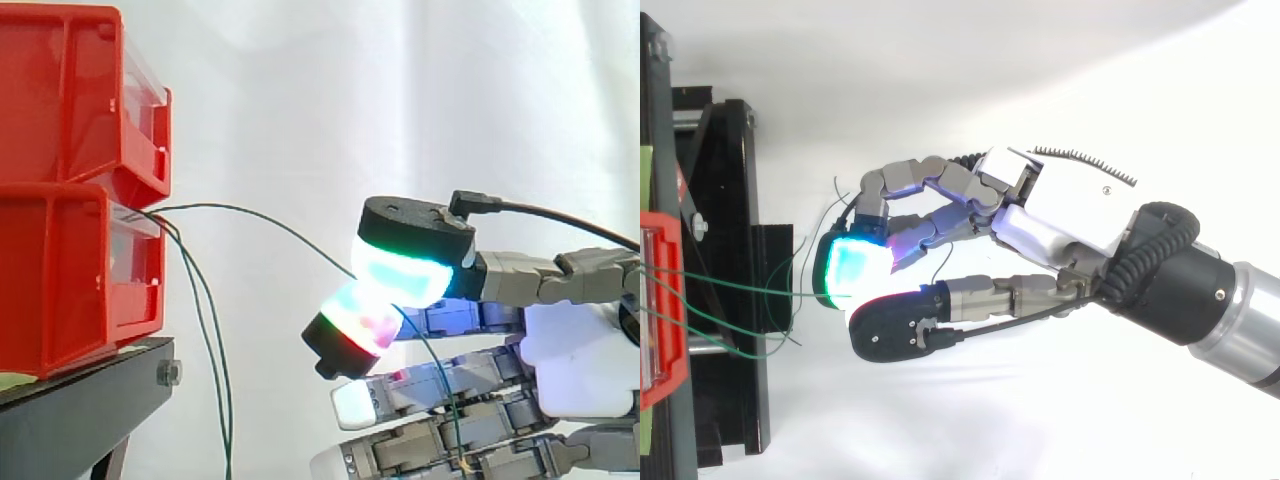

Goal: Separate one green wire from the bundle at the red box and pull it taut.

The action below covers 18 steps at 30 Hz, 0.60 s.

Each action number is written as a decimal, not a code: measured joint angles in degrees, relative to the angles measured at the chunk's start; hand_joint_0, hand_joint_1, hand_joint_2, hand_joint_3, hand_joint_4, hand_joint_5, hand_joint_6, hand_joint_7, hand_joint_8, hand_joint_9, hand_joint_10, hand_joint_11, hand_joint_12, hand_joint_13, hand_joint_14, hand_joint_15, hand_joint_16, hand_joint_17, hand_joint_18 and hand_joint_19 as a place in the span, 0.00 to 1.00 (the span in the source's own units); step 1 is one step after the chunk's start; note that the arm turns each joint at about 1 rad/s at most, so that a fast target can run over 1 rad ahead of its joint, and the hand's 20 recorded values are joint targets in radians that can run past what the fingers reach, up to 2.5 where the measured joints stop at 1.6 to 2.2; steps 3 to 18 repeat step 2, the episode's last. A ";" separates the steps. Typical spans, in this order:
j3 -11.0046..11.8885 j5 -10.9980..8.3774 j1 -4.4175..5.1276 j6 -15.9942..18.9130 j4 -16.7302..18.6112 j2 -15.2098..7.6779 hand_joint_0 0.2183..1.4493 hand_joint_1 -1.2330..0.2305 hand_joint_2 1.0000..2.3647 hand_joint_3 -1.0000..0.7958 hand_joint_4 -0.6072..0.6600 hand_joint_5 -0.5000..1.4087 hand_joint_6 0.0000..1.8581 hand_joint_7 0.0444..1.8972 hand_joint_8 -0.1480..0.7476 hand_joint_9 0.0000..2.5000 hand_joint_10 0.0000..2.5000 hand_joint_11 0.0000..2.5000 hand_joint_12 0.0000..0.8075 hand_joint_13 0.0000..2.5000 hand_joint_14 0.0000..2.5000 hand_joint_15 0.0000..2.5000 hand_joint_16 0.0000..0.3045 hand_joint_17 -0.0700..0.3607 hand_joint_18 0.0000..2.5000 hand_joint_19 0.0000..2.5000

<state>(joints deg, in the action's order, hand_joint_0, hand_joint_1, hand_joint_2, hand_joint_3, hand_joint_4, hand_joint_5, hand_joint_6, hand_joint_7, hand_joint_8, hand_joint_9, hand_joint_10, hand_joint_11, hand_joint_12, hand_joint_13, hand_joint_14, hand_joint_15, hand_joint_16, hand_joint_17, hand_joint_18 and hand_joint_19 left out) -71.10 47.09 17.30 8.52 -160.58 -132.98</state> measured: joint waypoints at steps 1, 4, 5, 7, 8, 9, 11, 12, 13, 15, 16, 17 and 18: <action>0.00 0.00 0.00 0.00 0.00 -0.01 0.33 0.26 0.00 0.49 0.45 0.20 0.46 0.74 0.48 0.39 0.01 0.19 0.50 0.24 0.00 0.08 0.19 0.46 0.25 0.07; 0.00 0.00 0.01 0.00 0.00 -0.02 0.33 0.26 0.00 0.49 0.45 0.20 0.46 0.74 0.48 0.39 0.01 0.19 0.50 0.24 0.00 0.07 0.19 0.46 0.25 0.07; 0.00 0.00 0.01 0.00 0.00 -0.02 0.33 0.26 0.00 0.49 0.45 0.20 0.46 0.74 0.48 0.39 0.01 0.19 0.50 0.24 0.00 0.07 0.19 0.46 0.25 0.07; 0.00 0.00 0.01 0.00 0.00 -0.02 0.33 0.26 0.00 0.49 0.45 0.20 0.46 0.74 0.48 0.39 0.01 0.19 0.50 0.24 0.00 0.07 0.19 0.46 0.25 0.07; 0.00 0.00 0.01 0.00 0.00 -0.02 0.33 0.26 0.00 0.49 0.45 0.20 0.46 0.74 0.48 0.39 0.01 0.19 0.50 0.24 0.00 0.07 0.19 0.46 0.25 0.07; 0.00 0.00 0.01 0.00 0.00 -0.02 0.33 0.26 0.00 0.49 0.45 0.20 0.46 0.74 0.48 0.39 0.01 0.19 0.50 0.24 0.00 0.07 0.19 0.46 0.25 0.07; 0.00 0.00 0.01 0.00 0.00 -0.02 0.33 0.26 0.00 0.49 0.45 0.20 0.46 0.74 0.48 0.39 0.01 0.19 0.50 0.24 0.00 0.07 0.19 0.46 0.25 0.07; 0.00 0.00 0.01 0.00 0.00 -0.02 0.33 0.26 0.00 0.49 0.45 0.20 0.46 0.74 0.48 0.39 0.01 0.19 0.50 0.24 0.00 0.07 0.19 0.46 0.25 0.07; 0.00 0.00 0.01 0.00 0.00 -0.02 0.33 0.26 0.00 0.49 0.45 0.20 0.46 0.74 0.48 0.39 0.01 0.19 0.50 0.24 0.00 0.07 0.19 0.46 0.25 0.07; 0.00 0.00 0.01 0.00 0.00 -0.02 0.33 0.26 0.00 0.49 0.45 0.20 0.46 0.74 0.48 0.39 0.01 0.19 0.50 0.24 0.00 0.07 0.19 0.46 0.25 0.07; 0.00 0.00 0.01 0.00 0.00 -0.02 0.33 0.26 0.00 0.49 0.45 0.20 0.46 0.74 0.48 0.39 0.01 0.19 0.50 0.24 0.00 0.07 0.19 0.46 0.25 0.07; 0.00 0.00 0.01 0.00 0.00 -0.02 0.33 0.26 0.00 0.49 0.45 0.20 0.46 0.74 0.48 0.39 0.01 0.19 0.50 0.24 0.00 0.07 0.19 0.46 0.25 0.07; 0.00 0.00 0.01 0.00 0.00 -0.02 0.33 0.26 0.00 0.49 0.45 0.20 0.46 0.74 0.48 0.39 0.01 0.19 0.50 0.24 0.00 0.07 0.19 0.46 0.25 0.07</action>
